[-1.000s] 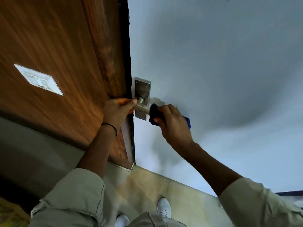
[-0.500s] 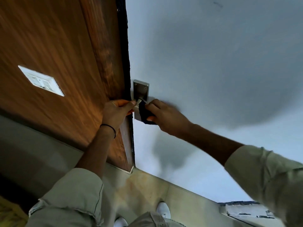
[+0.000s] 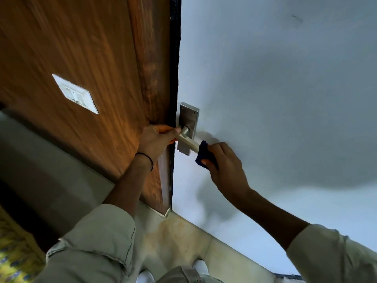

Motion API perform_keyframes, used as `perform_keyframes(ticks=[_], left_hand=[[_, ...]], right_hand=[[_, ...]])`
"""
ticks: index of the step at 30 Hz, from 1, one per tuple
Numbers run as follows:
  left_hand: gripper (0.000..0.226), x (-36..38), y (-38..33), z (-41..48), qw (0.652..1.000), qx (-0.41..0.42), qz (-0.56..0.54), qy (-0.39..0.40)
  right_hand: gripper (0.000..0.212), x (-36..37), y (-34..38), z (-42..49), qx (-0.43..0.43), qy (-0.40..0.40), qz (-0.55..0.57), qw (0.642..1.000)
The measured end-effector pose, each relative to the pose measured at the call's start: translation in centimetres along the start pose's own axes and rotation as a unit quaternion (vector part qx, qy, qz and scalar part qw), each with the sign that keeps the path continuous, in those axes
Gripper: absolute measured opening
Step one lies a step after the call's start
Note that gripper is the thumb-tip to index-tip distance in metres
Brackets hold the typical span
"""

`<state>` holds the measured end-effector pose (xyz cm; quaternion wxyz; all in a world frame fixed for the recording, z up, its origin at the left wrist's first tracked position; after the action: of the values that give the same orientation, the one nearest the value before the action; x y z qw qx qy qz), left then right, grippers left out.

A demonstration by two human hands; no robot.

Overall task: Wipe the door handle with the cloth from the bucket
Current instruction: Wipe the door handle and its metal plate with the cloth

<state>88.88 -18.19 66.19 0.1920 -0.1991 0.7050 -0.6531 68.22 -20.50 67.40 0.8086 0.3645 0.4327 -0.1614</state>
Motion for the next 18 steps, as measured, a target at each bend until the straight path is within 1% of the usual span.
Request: perform_keyframes(ticks=[2, 7, 10, 13, 15, 16, 18], left_hand=[[0.004, 0.1, -0.1, 0.0, 1.0, 0.004, 0.027, -0.002], [0.015, 0.1, -0.5, -0.2, 0.997, 0.014, 0.073, -0.002], [0.011, 0.0, -0.5, -0.2, 0.998, 0.014, 0.059, 0.01], [0.011, 0.0, -0.4, -0.3, 0.998, 0.012, 0.052, 0.016], [0.008, 0.0, -0.4, -0.3, 0.999, 0.009, 0.04, 0.016], [0.006, 0.0, -0.5, -0.3, 0.999, 0.008, 0.034, 0.016], [0.005, 0.1, -0.5, -0.2, 0.999, 0.006, 0.026, 0.018]], right_hand=[[0.022, 0.7, 0.8, 1.3, -0.002, -0.014, -0.002, 1.0], [0.024, 2.2, 2.7, 3.8, 0.001, -0.037, 0.051, 0.998], [0.027, 2.1, 2.1, 2.9, 0.015, -0.056, 0.079, 0.995], [0.029, 1.9, 0.5, 1.1, 0.055, -0.074, 0.109, 0.99], [0.031, 1.9, -0.4, -0.1, 0.098, -0.087, 0.177, 0.976], [0.03, 1.8, -0.6, -0.6, 0.129, -0.096, 0.222, 0.962], [0.026, 1.8, -1.0, -1.8, 0.204, -0.114, 0.322, 0.917]])
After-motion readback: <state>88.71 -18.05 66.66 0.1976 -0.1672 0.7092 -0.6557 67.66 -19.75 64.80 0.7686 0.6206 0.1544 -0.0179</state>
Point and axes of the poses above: each hand's wrist, its own z-axis towards the middle knuckle, its own x-axis out of the palm, y = z × x, the point moved 4 cm from there along z, towards the middle knuckle, and after that the axes turned 1 degree about y, right-handed, at the moved point
